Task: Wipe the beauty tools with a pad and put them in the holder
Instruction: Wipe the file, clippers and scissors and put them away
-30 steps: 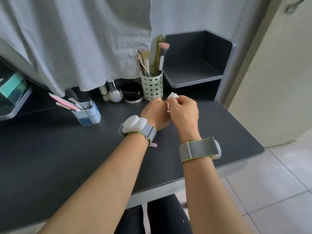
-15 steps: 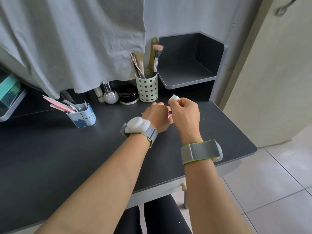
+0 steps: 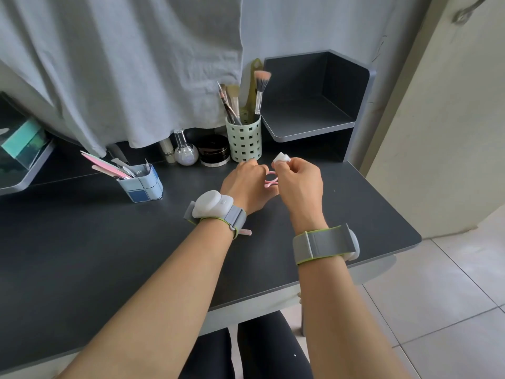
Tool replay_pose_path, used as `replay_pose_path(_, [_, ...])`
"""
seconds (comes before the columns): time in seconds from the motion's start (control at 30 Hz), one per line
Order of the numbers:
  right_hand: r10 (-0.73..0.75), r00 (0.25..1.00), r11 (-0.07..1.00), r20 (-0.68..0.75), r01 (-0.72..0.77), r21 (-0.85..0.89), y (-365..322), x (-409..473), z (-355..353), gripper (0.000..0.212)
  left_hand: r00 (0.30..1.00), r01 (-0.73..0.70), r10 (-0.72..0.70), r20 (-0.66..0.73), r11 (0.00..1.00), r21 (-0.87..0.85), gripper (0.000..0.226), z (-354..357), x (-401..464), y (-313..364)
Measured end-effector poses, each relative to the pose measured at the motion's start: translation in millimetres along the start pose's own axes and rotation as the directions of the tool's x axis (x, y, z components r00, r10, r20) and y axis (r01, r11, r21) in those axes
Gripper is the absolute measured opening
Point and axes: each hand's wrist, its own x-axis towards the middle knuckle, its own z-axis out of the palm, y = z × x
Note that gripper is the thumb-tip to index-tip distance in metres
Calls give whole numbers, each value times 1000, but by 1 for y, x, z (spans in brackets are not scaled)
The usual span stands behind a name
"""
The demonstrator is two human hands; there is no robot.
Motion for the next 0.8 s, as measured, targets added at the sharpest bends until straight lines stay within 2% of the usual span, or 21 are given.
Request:
replay_pose_path(0.23, [-10,1000,1000,27,10,4,-5,-7,12,30,992,16,-12,-126,999,29,33,-13,-8,-20])
replay_pose_path(0.43, [-5,1000,1000,24,5,6,-8,-14,22,30,973,27,-51,-224,994,-106,42,-22,-22,-43])
replay_pose_path(0.6, [-9,999,1000,32,9,23,-12,-21,33,35,940,55,-120,-318,977,-206,40,-30,-35,-61])
replay_pose_path(0.8, [-38,998,999,52,37,33,-18,-32,48,35,909,86,-184,-373,961,-264,44,-40,-50,-73])
